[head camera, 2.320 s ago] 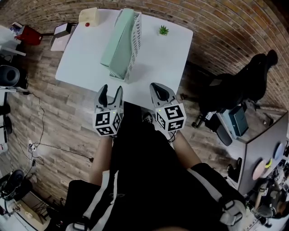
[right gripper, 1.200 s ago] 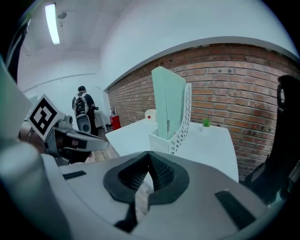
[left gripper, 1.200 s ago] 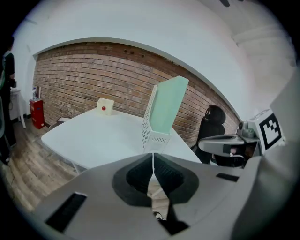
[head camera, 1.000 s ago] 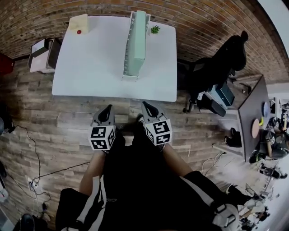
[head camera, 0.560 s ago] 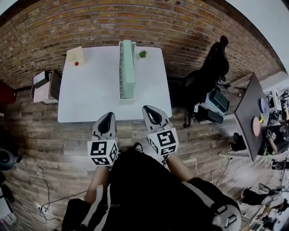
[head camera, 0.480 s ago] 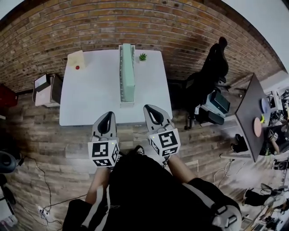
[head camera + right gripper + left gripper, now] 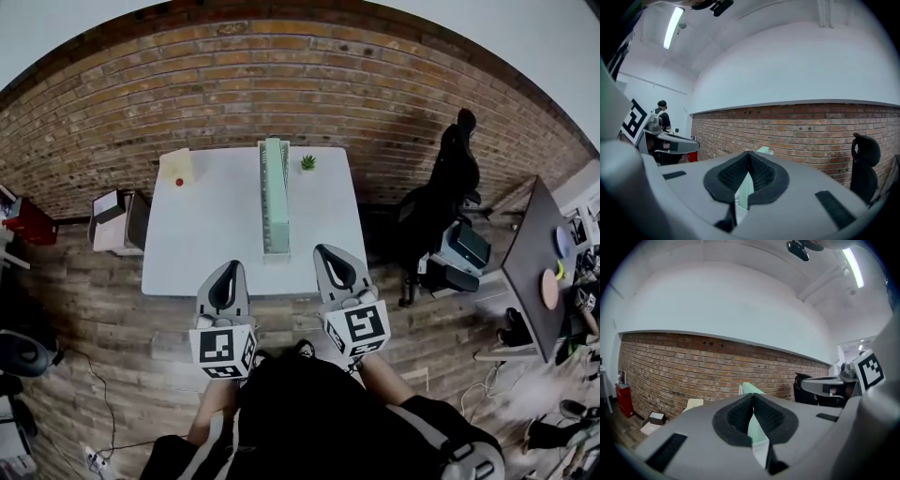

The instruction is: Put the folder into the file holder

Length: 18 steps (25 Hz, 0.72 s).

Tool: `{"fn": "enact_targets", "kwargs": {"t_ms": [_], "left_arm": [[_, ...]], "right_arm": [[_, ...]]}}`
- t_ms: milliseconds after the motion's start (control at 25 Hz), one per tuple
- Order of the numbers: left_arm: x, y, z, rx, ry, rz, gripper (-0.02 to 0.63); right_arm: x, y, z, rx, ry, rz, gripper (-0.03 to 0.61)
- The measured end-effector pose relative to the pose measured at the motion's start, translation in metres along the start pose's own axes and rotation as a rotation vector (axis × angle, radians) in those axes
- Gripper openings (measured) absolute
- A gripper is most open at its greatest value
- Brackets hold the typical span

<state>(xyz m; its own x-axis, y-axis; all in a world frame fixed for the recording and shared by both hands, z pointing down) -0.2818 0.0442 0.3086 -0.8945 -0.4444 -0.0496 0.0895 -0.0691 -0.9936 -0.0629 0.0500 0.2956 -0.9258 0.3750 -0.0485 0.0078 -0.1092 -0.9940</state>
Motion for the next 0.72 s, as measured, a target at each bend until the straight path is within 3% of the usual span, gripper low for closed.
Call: {"fn": "enact_targets", "kwargs": {"t_ms": [200, 720], "left_arm": [[0.000, 0.008, 0.002, -0.037, 0.007, -0.005, 0.023], [-0.010, 0.010, 0.007, -0.032, -0.006, 0.009, 0.023]], "right_arm": [[-0.003, 0.005, 0.003, 0.006, 0.001, -0.020, 0.008], [-0.013, 0.001, -0.008, 0.002, -0.013, -0.031, 0.008]]}}
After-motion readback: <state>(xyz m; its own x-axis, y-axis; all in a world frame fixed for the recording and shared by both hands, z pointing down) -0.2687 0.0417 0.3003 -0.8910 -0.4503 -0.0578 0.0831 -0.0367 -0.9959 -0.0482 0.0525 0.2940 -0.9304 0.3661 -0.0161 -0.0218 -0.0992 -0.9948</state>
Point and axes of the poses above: the fingertips, and each gripper's own axes: z forward along the fingers, x to its left, y out of its top, the point moved 9 cm from there along -z, backward along the fingers, and after that the axes turned 7 degrees about z, right-handed, at the moved point
